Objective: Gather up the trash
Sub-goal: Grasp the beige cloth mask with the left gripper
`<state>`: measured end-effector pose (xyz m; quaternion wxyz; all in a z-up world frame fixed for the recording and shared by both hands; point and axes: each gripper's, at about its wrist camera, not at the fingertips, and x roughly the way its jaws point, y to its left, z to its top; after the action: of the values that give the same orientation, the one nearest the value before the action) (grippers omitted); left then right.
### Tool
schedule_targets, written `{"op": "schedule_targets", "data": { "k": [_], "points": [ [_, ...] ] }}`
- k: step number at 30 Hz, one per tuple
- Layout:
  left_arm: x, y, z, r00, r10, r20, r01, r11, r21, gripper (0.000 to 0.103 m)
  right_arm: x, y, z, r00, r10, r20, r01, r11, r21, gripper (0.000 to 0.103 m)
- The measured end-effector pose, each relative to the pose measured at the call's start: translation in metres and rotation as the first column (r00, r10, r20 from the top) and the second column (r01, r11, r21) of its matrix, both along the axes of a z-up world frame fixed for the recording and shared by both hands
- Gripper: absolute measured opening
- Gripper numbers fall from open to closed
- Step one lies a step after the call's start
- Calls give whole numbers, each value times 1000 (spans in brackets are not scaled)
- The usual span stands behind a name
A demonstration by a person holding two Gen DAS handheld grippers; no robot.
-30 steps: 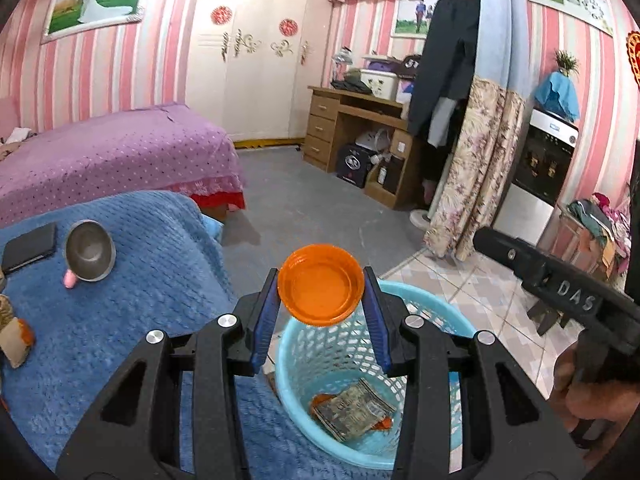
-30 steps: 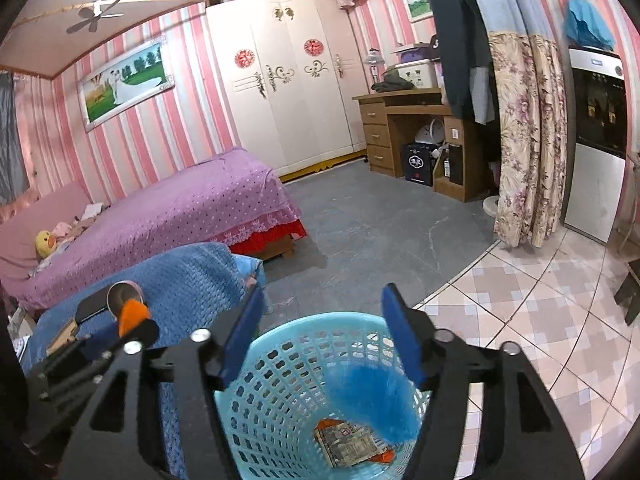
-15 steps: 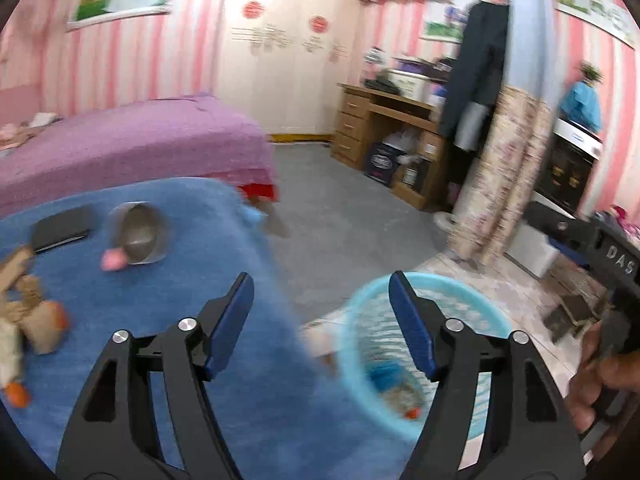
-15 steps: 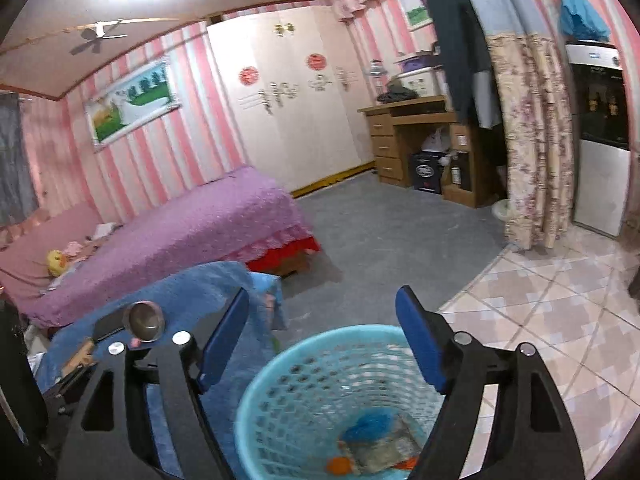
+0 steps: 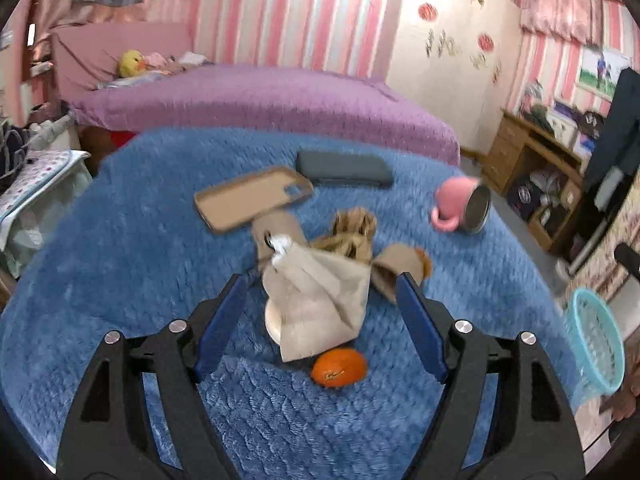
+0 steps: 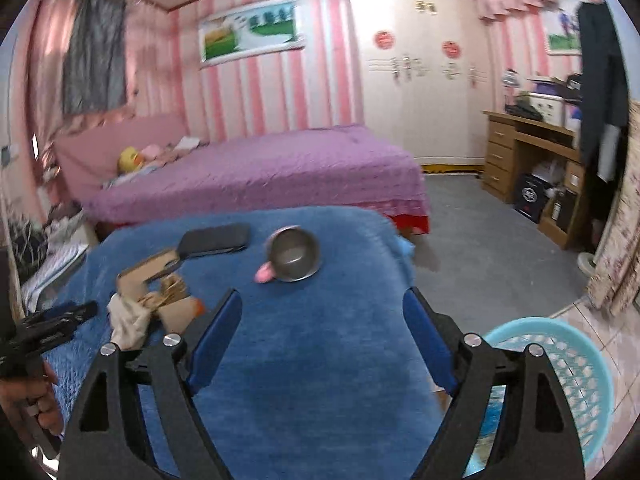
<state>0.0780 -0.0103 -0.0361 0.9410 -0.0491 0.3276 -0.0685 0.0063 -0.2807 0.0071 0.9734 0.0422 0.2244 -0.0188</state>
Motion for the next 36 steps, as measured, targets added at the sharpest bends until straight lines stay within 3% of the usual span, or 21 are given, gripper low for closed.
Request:
{"op": "schedule_targets", "data": {
  "k": [3,9,10,12,14,15,23,27,32,36],
  "points": [
    [13,-17,-16,998,-50,-44,54,995,83,75,11,25,-8,999,27,-24,-27,1000,7,81],
    [35,-21,-39,994,-37,-106,48,993,108,73,32,70,-25,995,71,-76,-73,997,-29,81],
    [38,-21,-42,993,-40,-113,52,993,107,68,35,78,-28,993,81,-86,-84,996,-41,81],
    [42,-15,-45,989,-58,-134,70,994,83,42,40,91,-35,989,98,-107,-104,993,-61,81],
    [40,-7,-43,990,-66,-127,73,996,49,27,42,96,-37,988,104,-119,-113,991,-73,81],
    [40,-2,-38,991,-67,-118,71,997,30,25,44,99,-38,986,109,-124,-119,990,-76,81],
    [10,49,7,1000,23,19,-23,1000,-13,24,44,103,-43,981,128,-144,-136,989,-50,81],
    [4,74,7,997,75,15,-75,997,-8,24,42,130,-52,957,240,-161,-241,970,15,81],
    [2,89,3,995,99,3,-99,995,4,24,40,180,-69,928,309,-206,-328,943,-62,81],
    [-1,98,-4,994,109,-10,-109,994,4,24,44,203,-81,915,326,-237,-350,934,-69,79]
  ]
}}
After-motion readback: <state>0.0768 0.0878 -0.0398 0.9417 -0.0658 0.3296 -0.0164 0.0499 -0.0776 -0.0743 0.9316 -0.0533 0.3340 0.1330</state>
